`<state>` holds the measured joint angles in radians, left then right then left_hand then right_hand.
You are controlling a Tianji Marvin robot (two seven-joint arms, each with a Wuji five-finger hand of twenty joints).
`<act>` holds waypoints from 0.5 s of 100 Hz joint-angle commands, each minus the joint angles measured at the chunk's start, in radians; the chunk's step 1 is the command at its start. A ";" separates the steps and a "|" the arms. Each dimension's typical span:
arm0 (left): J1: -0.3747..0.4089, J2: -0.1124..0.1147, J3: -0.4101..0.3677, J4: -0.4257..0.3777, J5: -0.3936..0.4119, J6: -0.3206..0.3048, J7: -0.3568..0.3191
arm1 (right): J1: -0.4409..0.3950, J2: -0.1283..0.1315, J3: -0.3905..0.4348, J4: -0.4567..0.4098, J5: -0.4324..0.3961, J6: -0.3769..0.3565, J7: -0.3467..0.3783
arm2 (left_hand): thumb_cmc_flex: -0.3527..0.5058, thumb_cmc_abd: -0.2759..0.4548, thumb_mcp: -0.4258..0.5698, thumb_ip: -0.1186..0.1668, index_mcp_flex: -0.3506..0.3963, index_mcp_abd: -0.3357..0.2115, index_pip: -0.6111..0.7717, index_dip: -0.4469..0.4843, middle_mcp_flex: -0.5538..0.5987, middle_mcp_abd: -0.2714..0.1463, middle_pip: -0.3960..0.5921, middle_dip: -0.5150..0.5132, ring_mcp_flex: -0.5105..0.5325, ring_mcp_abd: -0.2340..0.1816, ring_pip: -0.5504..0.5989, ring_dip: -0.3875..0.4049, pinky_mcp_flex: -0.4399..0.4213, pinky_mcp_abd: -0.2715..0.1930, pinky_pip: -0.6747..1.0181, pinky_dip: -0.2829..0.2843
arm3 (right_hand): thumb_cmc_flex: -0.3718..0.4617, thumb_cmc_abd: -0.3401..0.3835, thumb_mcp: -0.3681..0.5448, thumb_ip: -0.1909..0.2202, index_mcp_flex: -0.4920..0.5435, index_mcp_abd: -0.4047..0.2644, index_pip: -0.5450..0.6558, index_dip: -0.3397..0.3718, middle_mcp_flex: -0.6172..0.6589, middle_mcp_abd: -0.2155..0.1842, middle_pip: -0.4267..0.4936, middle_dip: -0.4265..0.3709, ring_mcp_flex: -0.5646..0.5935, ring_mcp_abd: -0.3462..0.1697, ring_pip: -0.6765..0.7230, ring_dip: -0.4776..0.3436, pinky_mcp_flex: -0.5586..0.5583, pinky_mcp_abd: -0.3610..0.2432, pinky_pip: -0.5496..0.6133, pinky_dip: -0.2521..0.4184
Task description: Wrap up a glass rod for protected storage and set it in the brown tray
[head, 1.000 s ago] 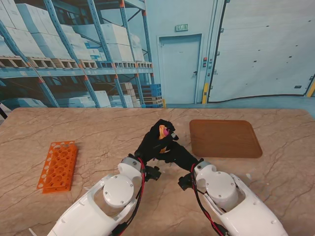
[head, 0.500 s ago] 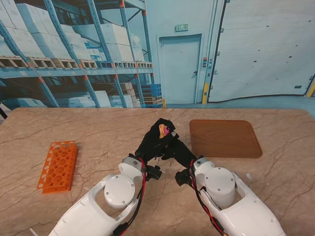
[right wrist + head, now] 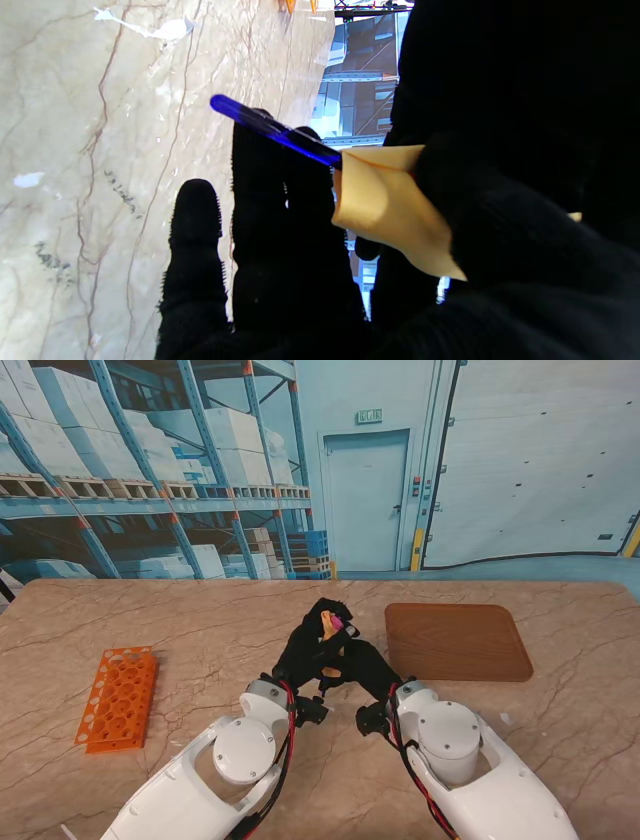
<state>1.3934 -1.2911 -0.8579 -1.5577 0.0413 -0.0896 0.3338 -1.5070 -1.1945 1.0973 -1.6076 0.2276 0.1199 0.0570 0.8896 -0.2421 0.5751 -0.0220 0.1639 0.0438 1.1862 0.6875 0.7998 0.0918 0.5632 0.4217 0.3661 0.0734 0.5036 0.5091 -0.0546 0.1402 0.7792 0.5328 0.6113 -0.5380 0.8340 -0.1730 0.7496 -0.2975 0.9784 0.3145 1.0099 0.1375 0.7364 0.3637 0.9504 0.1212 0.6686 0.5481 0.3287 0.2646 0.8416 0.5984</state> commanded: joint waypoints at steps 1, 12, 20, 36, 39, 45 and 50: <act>0.009 -0.006 -0.003 -0.001 0.001 -0.003 0.004 | -0.007 0.001 -0.001 -0.005 -0.024 -0.019 0.002 | 0.030 0.031 -0.022 -0.036 -0.031 -0.037 -0.001 -0.016 -0.029 -0.030 -0.012 0.008 -0.019 -0.035 0.005 0.009 -0.009 -0.001 0.028 0.019 | 0.046 0.040 -0.008 -0.041 0.045 0.002 0.026 -0.015 0.065 -0.010 0.026 0.018 0.069 -0.016 0.070 0.034 0.000 0.003 0.063 0.022; 0.011 -0.004 -0.005 -0.003 0.003 -0.004 0.002 | -0.009 0.004 0.000 -0.003 -0.050 -0.038 0.000 | -0.017 0.009 -0.003 -0.015 -0.035 -0.031 -0.034 -0.055 -0.063 -0.012 -0.007 -0.013 -0.027 -0.027 0.004 0.012 -0.013 0.011 0.034 0.025 | 0.061 0.035 0.000 -0.046 0.066 0.041 0.028 -0.029 0.112 -0.005 0.055 0.026 0.098 -0.012 0.147 0.067 0.002 -0.005 0.099 0.019; 0.012 -0.002 -0.006 -0.001 0.005 -0.009 -0.005 | -0.013 0.006 0.003 -0.005 -0.063 -0.041 0.000 | -0.129 -0.011 0.092 0.023 -0.019 -0.024 -0.120 -0.098 -0.110 0.005 -0.005 -0.011 -0.044 -0.009 -0.004 0.018 -0.014 0.022 0.027 0.026 | 0.068 0.032 0.006 -0.047 0.072 0.068 0.028 -0.034 0.124 0.001 0.077 0.034 0.107 -0.008 0.180 0.080 0.002 -0.009 0.115 0.017; 0.008 0.006 -0.006 0.008 0.028 -0.016 -0.019 | -0.022 0.005 0.013 -0.015 -0.078 -0.025 -0.013 | -0.222 0.043 0.086 0.139 0.009 -0.014 -0.255 -0.120 -0.167 0.018 -0.021 0.006 -0.063 0.026 -0.009 0.031 -0.019 0.046 0.022 0.037 | 0.078 0.025 0.018 -0.046 0.084 0.107 0.026 -0.043 0.141 0.010 0.094 0.039 0.123 0.001 0.207 0.087 0.011 -0.013 0.140 0.013; 0.006 0.007 -0.005 0.010 0.037 -0.012 -0.022 | -0.023 0.004 0.015 -0.017 -0.080 -0.021 -0.019 | -0.231 0.050 0.069 0.180 0.013 -0.012 -0.288 -0.115 -0.184 0.018 -0.031 0.008 -0.070 0.031 -0.013 0.033 -0.019 0.050 0.021 0.042 | 0.079 0.022 0.020 -0.045 0.087 0.111 0.026 -0.044 0.142 0.013 0.096 0.039 0.125 0.002 0.211 0.087 0.012 -0.014 0.143 0.013; 0.003 0.012 -0.004 0.013 0.055 -0.004 -0.032 | -0.027 0.002 0.019 -0.019 -0.084 -0.018 -0.031 | -0.264 0.022 0.055 0.215 0.004 -0.004 -0.346 -0.125 -0.236 0.022 -0.057 0.002 -0.092 0.046 -0.026 0.031 -0.020 0.057 0.017 0.044 | 0.082 0.020 0.024 -0.046 0.088 0.117 0.026 -0.046 0.144 0.017 0.101 0.040 0.125 0.005 0.218 0.089 0.011 -0.017 0.151 0.012; 0.001 0.017 -0.002 0.016 0.071 0.002 -0.041 | -0.028 0.002 0.021 -0.019 -0.092 -0.023 -0.035 | -0.312 -0.017 0.031 0.220 -0.014 0.003 -0.402 -0.145 -0.290 0.025 -0.082 -0.004 -0.110 0.063 -0.040 0.027 -0.021 0.068 -0.006 0.035 | 0.084 0.019 0.026 -0.047 0.090 0.119 0.027 -0.046 0.142 0.020 0.104 0.041 0.124 0.004 0.225 0.090 0.009 -0.017 0.156 0.010</act>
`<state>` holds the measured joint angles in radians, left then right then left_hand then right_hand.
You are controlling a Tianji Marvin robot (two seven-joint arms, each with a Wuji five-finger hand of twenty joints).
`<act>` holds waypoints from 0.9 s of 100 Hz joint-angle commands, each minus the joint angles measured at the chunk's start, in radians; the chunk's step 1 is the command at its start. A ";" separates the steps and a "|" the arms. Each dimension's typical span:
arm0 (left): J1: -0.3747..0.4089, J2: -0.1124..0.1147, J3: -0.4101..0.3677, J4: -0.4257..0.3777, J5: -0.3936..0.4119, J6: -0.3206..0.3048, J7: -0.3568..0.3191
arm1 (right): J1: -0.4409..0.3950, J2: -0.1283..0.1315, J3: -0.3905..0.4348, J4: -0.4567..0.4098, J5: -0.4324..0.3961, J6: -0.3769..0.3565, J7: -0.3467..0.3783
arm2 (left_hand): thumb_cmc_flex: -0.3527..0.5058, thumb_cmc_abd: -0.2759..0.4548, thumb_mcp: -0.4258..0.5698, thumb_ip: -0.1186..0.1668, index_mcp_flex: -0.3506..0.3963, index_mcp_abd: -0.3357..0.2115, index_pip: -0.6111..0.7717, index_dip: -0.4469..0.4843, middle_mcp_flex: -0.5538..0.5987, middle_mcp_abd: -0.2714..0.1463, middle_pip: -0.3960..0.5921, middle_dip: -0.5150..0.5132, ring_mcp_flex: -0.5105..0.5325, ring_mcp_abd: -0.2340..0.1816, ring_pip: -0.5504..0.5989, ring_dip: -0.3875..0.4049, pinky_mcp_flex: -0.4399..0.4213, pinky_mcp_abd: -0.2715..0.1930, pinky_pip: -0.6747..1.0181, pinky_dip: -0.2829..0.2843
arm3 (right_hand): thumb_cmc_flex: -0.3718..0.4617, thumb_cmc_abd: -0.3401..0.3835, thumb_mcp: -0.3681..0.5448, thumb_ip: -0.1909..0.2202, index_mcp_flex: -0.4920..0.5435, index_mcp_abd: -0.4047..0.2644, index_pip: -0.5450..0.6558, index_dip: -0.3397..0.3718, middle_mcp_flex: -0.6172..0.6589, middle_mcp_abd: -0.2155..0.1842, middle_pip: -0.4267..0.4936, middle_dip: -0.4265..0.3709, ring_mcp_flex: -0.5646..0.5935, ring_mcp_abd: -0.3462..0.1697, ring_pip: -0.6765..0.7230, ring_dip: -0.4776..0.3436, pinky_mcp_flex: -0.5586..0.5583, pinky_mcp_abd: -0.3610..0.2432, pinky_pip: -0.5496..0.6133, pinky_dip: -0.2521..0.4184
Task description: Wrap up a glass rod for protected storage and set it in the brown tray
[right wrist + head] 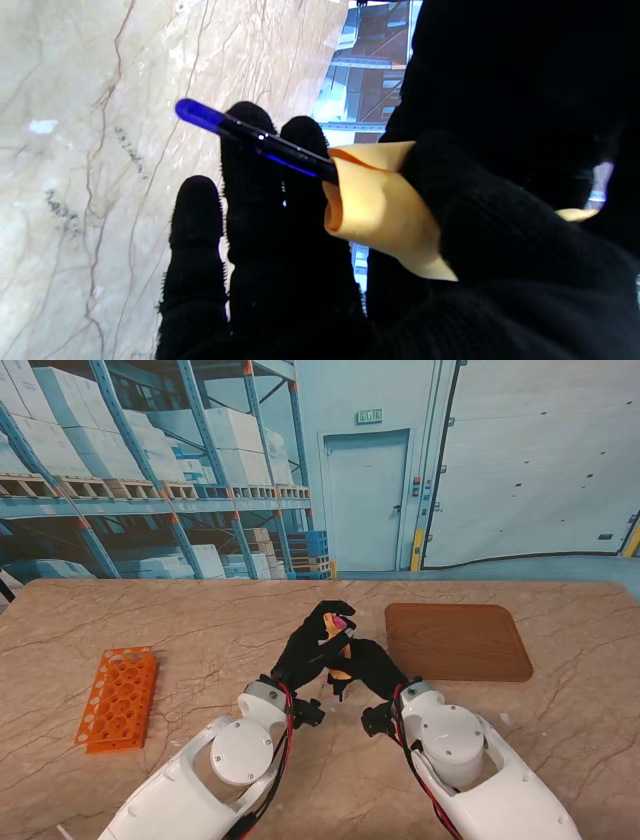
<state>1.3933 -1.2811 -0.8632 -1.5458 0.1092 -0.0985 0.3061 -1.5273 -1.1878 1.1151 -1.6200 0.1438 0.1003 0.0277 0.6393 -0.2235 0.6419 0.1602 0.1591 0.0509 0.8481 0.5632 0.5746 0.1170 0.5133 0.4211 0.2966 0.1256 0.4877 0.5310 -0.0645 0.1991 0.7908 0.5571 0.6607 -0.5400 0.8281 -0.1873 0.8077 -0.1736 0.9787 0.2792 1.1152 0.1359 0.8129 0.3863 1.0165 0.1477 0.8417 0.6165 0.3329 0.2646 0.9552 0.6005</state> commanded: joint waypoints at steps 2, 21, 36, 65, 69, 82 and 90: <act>0.000 0.008 0.004 0.006 0.011 0.011 -0.015 | -0.008 -0.004 0.004 -0.006 -0.013 -0.007 -0.006 | -0.073 -0.055 -0.052 0.027 -0.017 -0.001 -0.085 -0.029 -0.087 0.001 -0.041 -0.005 -0.044 0.017 -0.027 0.006 -0.012 0.014 -0.023 0.010 | 0.035 0.021 0.033 -0.033 0.032 -0.006 0.026 -0.011 0.036 0.021 0.029 0.018 0.057 -0.023 0.053 0.022 0.004 -0.017 0.043 0.008; -0.004 0.015 0.007 0.014 0.054 0.010 -0.020 | -0.015 0.003 0.012 -0.007 -0.052 -0.045 -0.006 | -0.116 -0.160 -0.163 -0.112 -0.020 0.011 -0.332 -0.151 -0.233 0.020 -0.096 -0.020 -0.070 0.039 -0.052 0.007 -0.015 0.032 -0.052 0.013 | 0.038 0.019 0.033 -0.035 0.033 -0.010 0.029 -0.007 0.029 0.024 0.038 0.021 0.050 -0.021 0.066 0.025 0.001 -0.016 0.053 0.004; 0.003 0.027 0.001 0.004 0.066 0.017 -0.045 | -0.024 0.004 0.029 -0.015 -0.064 -0.073 -0.018 | -0.107 -0.181 -0.148 -0.123 -0.018 0.003 -0.336 -0.148 -0.253 0.023 -0.113 -0.027 -0.075 0.043 -0.062 0.005 -0.017 0.035 -0.058 0.015 | 0.042 0.016 0.035 -0.036 0.037 -0.004 0.029 -0.005 0.028 0.027 0.043 0.023 0.049 -0.019 0.074 0.026 0.009 -0.015 0.061 0.001; 0.012 0.040 -0.007 -0.006 0.085 0.029 -0.074 | -0.050 0.009 0.081 -0.052 -0.092 -0.142 -0.039 | -0.115 -0.194 -0.130 -0.141 -0.019 0.001 -0.350 -0.145 -0.281 0.030 -0.136 -0.034 -0.083 0.050 -0.083 0.000 -0.019 0.042 -0.078 0.014 | 0.043 0.015 0.038 -0.039 0.039 -0.004 0.028 -0.003 0.027 0.028 0.046 0.023 0.048 -0.022 0.080 0.026 0.009 -0.016 0.068 -0.004; 0.014 0.042 -0.008 -0.008 0.088 0.032 -0.079 | -0.055 0.009 0.090 -0.057 -0.096 -0.152 -0.043 | -0.115 -0.193 -0.130 -0.142 -0.019 -0.001 -0.352 -0.145 -0.283 0.031 -0.137 -0.034 -0.084 0.050 -0.085 0.000 -0.018 0.041 -0.080 0.015 | 0.043 0.015 0.038 -0.039 0.039 -0.003 0.028 -0.003 0.027 0.027 0.046 0.023 0.048 -0.023 0.080 0.026 0.009 -0.016 0.068 -0.005; 0.020 0.050 -0.015 -0.012 0.095 0.043 -0.101 | -0.068 0.009 0.127 -0.073 -0.118 -0.186 -0.066 | -0.116 -0.186 -0.131 -0.148 -0.017 0.000 -0.356 -0.144 -0.288 0.032 -0.141 -0.034 -0.086 0.051 -0.089 0.000 -0.018 0.038 -0.086 0.018 | 0.043 0.015 0.037 -0.039 0.039 -0.004 0.027 -0.002 0.027 0.027 0.047 0.022 0.049 -0.024 0.081 0.025 0.009 -0.017 0.070 -0.008; 0.024 0.057 -0.020 -0.016 0.097 0.050 -0.118 | -0.071 0.011 0.151 -0.076 -0.145 -0.210 -0.076 | -0.116 -0.180 -0.134 -0.151 -0.015 -0.001 -0.352 -0.140 -0.290 0.033 -0.142 -0.034 -0.087 0.051 -0.091 0.001 -0.017 0.035 -0.090 0.019 | 0.043 0.015 0.037 -0.039 0.039 -0.005 0.028 -0.001 0.027 0.027 0.047 0.022 0.049 -0.024 0.081 0.024 0.009 -0.017 0.070 -0.010</act>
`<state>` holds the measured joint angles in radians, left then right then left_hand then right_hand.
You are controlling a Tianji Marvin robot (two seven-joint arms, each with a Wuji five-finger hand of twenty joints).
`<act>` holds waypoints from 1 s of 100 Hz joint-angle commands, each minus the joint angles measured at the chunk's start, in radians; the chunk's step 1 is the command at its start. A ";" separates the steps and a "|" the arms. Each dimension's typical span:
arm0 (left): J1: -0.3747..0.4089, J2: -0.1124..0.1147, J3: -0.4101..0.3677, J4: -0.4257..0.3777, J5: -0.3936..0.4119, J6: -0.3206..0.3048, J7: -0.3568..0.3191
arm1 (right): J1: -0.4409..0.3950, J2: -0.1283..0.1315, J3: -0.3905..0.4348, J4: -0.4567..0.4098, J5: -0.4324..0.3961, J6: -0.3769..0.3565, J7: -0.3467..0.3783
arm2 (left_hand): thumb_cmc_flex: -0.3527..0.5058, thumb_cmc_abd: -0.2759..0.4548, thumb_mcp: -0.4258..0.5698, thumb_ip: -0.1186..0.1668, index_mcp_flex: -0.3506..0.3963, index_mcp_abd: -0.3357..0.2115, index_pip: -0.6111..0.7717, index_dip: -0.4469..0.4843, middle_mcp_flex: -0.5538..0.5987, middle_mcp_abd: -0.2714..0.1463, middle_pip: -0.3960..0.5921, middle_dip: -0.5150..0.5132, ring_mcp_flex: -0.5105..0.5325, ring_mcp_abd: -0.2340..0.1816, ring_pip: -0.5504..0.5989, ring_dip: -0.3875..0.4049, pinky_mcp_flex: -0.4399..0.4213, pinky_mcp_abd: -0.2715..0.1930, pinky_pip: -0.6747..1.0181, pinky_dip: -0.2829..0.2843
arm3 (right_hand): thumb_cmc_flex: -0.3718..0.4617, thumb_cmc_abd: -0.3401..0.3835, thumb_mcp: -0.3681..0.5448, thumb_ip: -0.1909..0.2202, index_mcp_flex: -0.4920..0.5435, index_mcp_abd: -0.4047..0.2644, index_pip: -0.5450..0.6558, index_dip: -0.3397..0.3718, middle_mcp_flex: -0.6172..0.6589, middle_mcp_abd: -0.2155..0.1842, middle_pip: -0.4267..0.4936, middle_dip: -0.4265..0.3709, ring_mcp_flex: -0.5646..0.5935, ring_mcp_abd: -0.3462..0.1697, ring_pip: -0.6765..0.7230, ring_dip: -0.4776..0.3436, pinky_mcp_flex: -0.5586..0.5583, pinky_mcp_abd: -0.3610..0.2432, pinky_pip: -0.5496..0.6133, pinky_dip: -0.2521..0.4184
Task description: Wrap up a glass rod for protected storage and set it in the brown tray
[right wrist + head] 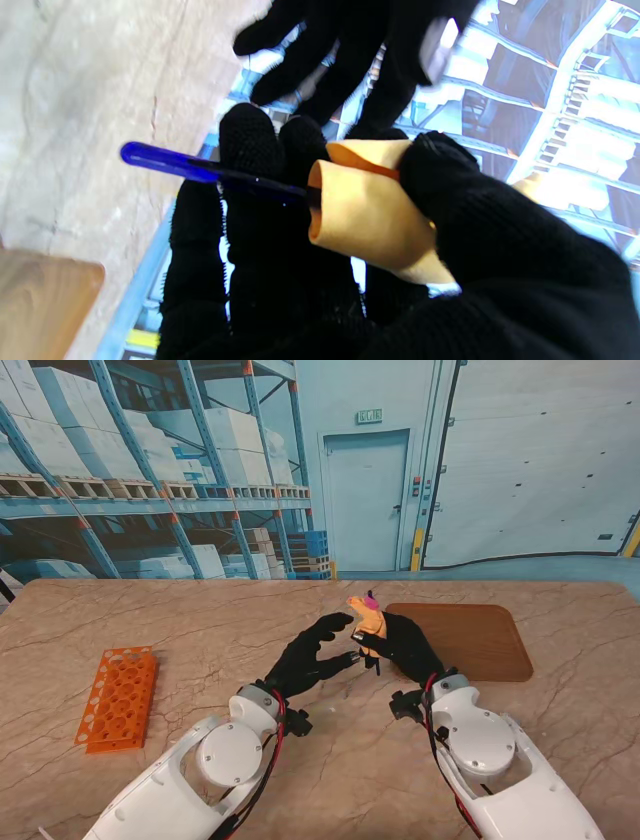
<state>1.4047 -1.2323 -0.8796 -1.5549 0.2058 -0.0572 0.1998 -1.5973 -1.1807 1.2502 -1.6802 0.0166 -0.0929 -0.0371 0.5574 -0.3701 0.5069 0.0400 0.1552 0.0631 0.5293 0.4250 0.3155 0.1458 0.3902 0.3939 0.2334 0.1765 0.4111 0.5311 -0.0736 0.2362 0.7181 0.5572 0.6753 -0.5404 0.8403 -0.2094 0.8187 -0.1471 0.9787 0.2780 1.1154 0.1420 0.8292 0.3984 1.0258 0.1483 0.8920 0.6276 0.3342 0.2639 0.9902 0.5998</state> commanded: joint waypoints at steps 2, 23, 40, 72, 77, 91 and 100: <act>0.013 0.009 -0.006 -0.008 0.002 0.009 -0.016 | -0.001 0.004 0.022 -0.015 -0.028 -0.024 -0.013 | -0.034 -0.030 0.000 -0.031 -0.012 -0.014 -0.033 0.000 -0.032 0.003 -0.020 -0.007 -0.025 0.000 -0.015 0.001 -0.008 -0.005 -0.019 0.019 | 0.028 0.016 0.025 -0.017 0.028 -0.031 0.028 0.000 0.027 0.021 0.031 0.010 0.040 -0.024 0.031 0.013 0.008 -0.017 0.035 -0.009; 0.033 0.028 -0.040 -0.022 0.029 0.005 -0.048 | 0.032 0.020 0.093 0.027 -0.181 -0.097 -0.017 | -0.023 -0.009 -0.029 -0.037 -0.012 -0.009 -0.013 0.017 -0.034 0.016 -0.020 -0.005 -0.026 0.013 -0.008 0.008 0.005 -0.063 -0.056 0.005 | 0.027 0.018 0.024 -0.016 0.025 -0.032 0.026 0.000 0.025 0.018 0.029 0.009 0.037 -0.027 0.029 0.011 0.004 -0.018 0.034 -0.013; 0.054 0.043 -0.076 -0.028 0.059 -0.011 -0.069 | 0.104 0.036 0.135 0.132 -0.405 -0.163 -0.059 | -0.020 -0.002 -0.039 -0.036 -0.012 -0.007 0.001 0.025 -0.033 0.020 -0.019 -0.004 -0.028 0.018 -0.001 0.008 0.015 -0.090 -0.074 -0.033 | 0.025 0.020 0.024 -0.013 0.023 -0.033 0.025 0.001 0.023 0.016 0.029 0.009 0.037 -0.027 0.027 0.010 0.009 -0.013 0.035 -0.016; 0.085 0.063 -0.129 -0.042 0.053 -0.039 -0.124 | 0.294 0.078 0.094 0.408 -0.707 -0.140 -0.075 | -0.014 0.075 -0.137 -0.025 -0.001 -0.008 0.035 0.040 0.019 0.037 -0.032 -0.013 -0.028 0.027 -0.020 -0.016 0.013 -0.077 -0.015 -0.090 | 0.025 0.019 0.024 -0.008 0.020 -0.032 0.026 0.002 0.018 0.017 0.027 0.007 0.030 -0.024 0.023 0.007 0.001 -0.003 0.033 -0.022; 0.089 0.065 -0.135 -0.041 0.051 -0.046 -0.130 | 0.326 0.084 0.066 0.462 -0.746 -0.131 -0.086 | -0.017 0.086 -0.152 -0.023 0.004 -0.009 0.034 0.036 0.036 0.042 -0.043 -0.020 -0.026 0.031 -0.029 -0.025 0.011 -0.071 -0.007 -0.093 | 0.025 0.019 0.024 -0.008 0.020 -0.031 0.026 0.002 0.016 0.016 0.026 0.006 0.029 -0.023 0.022 0.007 0.000 0.000 0.032 -0.023; 0.102 0.067 -0.156 -0.037 0.065 -0.066 -0.121 | 0.408 0.096 -0.032 0.604 -0.824 -0.101 -0.126 | -0.010 0.102 -0.187 -0.021 0.030 -0.006 0.018 0.025 0.051 0.053 -0.062 -0.032 -0.022 0.043 -0.043 -0.036 0.009 -0.059 -0.003 -0.101 | 0.024 0.017 0.028 -0.008 0.020 -0.033 0.027 0.001 0.014 0.016 0.024 0.005 0.023 -0.020 0.016 0.005 -0.006 0.009 0.029 -0.026; 0.108 0.067 -0.168 -0.039 0.066 -0.070 -0.116 | 0.461 0.098 -0.107 0.697 -0.842 -0.077 -0.160 | -0.006 0.104 -0.198 -0.019 0.045 -0.004 0.014 0.022 0.058 0.056 -0.066 -0.034 -0.017 0.047 -0.045 -0.039 0.008 -0.052 -0.001 -0.103 | 0.023 0.015 0.030 -0.009 0.021 -0.035 0.028 0.000 0.013 0.017 0.022 0.004 0.020 -0.015 0.013 0.003 -0.009 0.014 0.027 -0.029</act>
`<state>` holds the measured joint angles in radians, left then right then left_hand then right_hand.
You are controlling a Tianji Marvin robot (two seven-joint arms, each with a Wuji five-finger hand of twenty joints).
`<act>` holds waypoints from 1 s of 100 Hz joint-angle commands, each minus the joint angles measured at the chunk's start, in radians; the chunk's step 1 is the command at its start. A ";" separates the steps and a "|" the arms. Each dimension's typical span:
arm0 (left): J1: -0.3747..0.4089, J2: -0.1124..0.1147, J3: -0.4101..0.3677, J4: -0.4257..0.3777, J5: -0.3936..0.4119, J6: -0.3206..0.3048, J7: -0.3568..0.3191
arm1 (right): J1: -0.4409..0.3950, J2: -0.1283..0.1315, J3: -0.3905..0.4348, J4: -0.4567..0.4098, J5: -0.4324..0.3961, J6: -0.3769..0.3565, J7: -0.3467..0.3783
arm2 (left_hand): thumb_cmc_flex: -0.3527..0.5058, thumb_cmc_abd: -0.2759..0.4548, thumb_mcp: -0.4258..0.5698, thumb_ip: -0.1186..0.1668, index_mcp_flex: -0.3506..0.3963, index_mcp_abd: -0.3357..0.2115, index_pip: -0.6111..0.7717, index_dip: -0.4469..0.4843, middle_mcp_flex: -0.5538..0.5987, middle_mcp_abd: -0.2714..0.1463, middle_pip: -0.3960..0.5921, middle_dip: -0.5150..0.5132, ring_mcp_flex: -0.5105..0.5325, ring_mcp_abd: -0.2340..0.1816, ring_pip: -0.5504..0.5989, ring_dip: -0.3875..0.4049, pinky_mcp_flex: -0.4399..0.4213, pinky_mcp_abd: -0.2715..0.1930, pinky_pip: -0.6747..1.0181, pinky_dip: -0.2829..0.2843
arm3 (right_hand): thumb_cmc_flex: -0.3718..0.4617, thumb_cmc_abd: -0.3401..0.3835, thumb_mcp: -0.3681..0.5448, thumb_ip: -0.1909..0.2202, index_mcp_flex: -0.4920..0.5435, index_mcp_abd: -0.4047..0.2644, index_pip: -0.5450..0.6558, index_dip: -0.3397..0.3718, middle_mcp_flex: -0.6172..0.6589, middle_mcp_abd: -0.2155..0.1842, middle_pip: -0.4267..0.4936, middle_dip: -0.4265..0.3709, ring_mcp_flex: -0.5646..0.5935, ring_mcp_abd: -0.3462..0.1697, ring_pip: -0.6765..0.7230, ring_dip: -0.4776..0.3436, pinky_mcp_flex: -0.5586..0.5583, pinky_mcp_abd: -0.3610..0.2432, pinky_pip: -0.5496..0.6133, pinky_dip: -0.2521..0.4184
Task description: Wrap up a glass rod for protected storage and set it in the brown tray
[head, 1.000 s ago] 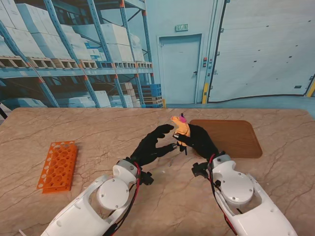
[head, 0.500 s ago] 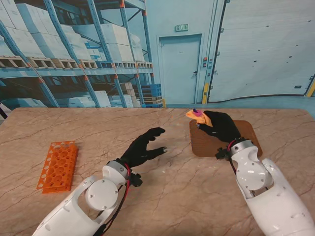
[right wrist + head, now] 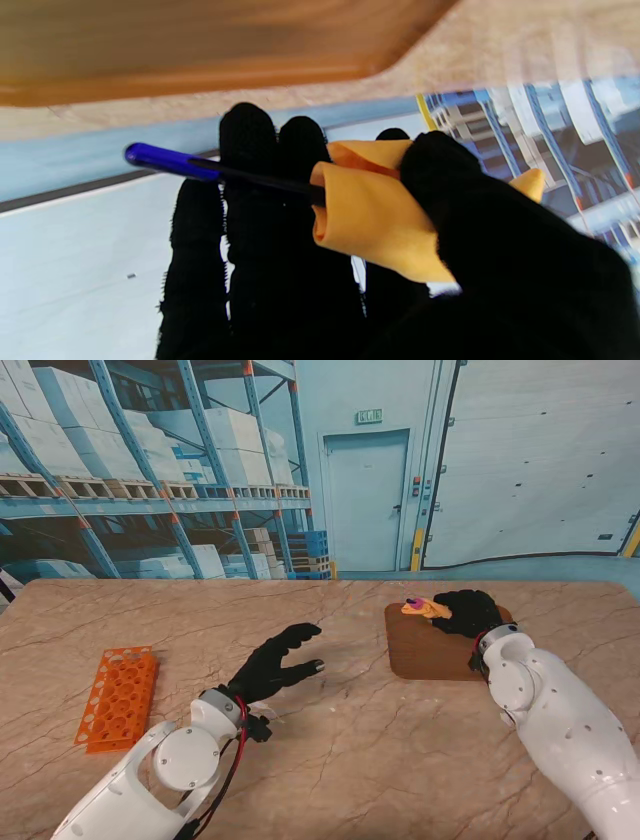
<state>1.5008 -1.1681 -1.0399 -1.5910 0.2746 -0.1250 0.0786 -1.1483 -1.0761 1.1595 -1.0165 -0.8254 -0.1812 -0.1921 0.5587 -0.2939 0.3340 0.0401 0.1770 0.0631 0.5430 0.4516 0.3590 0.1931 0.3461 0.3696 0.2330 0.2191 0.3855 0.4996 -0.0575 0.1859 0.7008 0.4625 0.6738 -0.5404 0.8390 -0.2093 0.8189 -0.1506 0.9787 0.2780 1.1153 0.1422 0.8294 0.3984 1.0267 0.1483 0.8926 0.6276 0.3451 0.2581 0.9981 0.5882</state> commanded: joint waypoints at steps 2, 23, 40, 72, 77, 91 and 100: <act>0.013 0.003 -0.011 -0.003 -0.004 -0.003 0.005 | 0.024 -0.005 -0.033 0.052 -0.004 0.016 -0.012 | -0.007 0.028 -0.026 -0.019 0.025 -0.005 -0.001 -0.005 0.016 0.009 -0.022 -0.010 -0.014 0.006 -0.019 -0.007 -0.009 0.000 0.016 -0.009 | 0.021 0.015 0.030 -0.009 0.020 -0.034 0.027 -0.001 0.013 0.016 0.022 0.004 0.019 -0.015 0.012 0.003 -0.020 0.021 0.020 -0.017; 0.030 0.005 -0.038 -0.014 0.001 -0.009 0.007 | 0.097 -0.003 -0.154 0.167 -0.006 0.095 -0.026 | 0.001 0.031 -0.038 -0.014 0.039 -0.004 -0.012 -0.009 0.044 0.018 -0.032 -0.012 0.009 0.017 -0.024 -0.008 -0.010 0.014 0.045 0.001 | 0.007 0.012 0.038 -0.007 0.016 -0.064 0.030 0.004 0.002 0.017 0.013 0.000 0.005 -0.009 0.000 -0.002 -0.034 0.029 0.016 -0.022; 0.040 0.003 -0.043 -0.025 -0.004 -0.017 0.016 | 0.136 -0.005 -0.230 0.229 -0.011 0.133 -0.064 | 0.000 0.031 -0.042 -0.012 0.039 -0.005 -0.020 -0.010 0.057 0.016 -0.034 -0.008 0.023 0.020 -0.022 -0.003 -0.001 0.026 0.065 0.006 | -0.008 0.013 0.046 -0.003 0.003 -0.098 0.032 0.013 -0.071 0.010 -0.020 -0.009 -0.076 -0.019 -0.052 -0.020 -0.056 0.032 0.010 -0.029; 0.053 0.001 -0.054 -0.047 -0.016 -0.030 0.025 | 0.172 -0.018 -0.341 0.308 0.014 0.230 -0.099 | 0.001 0.036 -0.041 -0.009 0.040 -0.007 -0.024 -0.008 0.077 0.017 -0.033 -0.004 0.041 0.026 -0.017 0.003 0.010 0.039 0.086 0.006 | -0.038 -0.013 0.076 0.009 -0.098 -0.061 0.008 0.035 -0.367 0.051 -0.053 -0.007 -0.341 -0.019 -0.158 -0.063 -0.139 0.031 -0.023 -0.053; 0.053 0.000 -0.054 -0.047 -0.017 -0.030 0.029 | 0.177 -0.023 -0.353 0.322 0.026 0.238 -0.105 | 0.001 0.038 -0.041 -0.009 0.041 -0.007 -0.024 -0.007 0.081 0.016 -0.033 -0.003 0.044 0.028 -0.015 0.004 0.011 0.041 0.088 0.006 | -0.074 -0.042 0.092 0.014 -0.179 -0.044 -0.021 0.042 -0.429 0.060 -0.049 -0.004 -0.391 -0.018 -0.160 -0.069 -0.156 0.023 -0.027 -0.054; 0.052 -0.002 -0.052 -0.049 -0.021 -0.029 0.033 | 0.174 -0.022 -0.354 0.323 0.032 0.249 -0.099 | 0.003 0.043 -0.042 -0.008 0.043 -0.007 -0.024 -0.007 0.087 0.018 -0.034 -0.002 0.051 0.030 -0.012 0.007 0.014 0.046 0.095 0.005 | -0.192 -0.138 0.186 0.125 -0.280 0.033 -0.245 0.231 -0.557 0.062 -0.044 -0.007 -0.482 -0.029 -0.172 -0.094 -0.193 0.007 -0.047 -0.045; 0.050 -0.003 -0.052 -0.047 -0.024 -0.032 0.037 | 0.155 -0.006 -0.332 0.283 -0.003 0.257 -0.055 | 0.000 0.044 -0.046 -0.009 0.042 -0.007 -0.025 -0.006 0.083 0.018 -0.036 -0.002 0.046 0.028 -0.014 0.007 0.013 0.047 0.097 0.004 | -0.182 -0.231 0.161 0.118 -0.357 0.041 -0.255 0.233 -0.629 0.046 -0.058 -0.011 -0.518 -0.049 -0.204 -0.106 -0.210 -0.007 -0.070 -0.050</act>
<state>1.5458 -1.1644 -1.0926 -1.6306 0.2541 -0.1532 0.1124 -0.9751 -1.0968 0.8208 -0.6935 -0.8000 0.0703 -0.2745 0.5597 -0.2842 0.3154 0.0401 0.1997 0.0642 0.5448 0.4514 0.4232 0.2049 0.3289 0.3690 0.2660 0.2484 0.3746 0.4962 -0.0467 0.2259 0.7775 0.4621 0.5066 -0.6879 0.9965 -0.1167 0.5161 -0.1260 0.7388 0.4991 0.5402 0.1876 0.7792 0.3867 0.5526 0.1193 0.7106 0.5374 0.1588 0.2603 0.9512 0.5543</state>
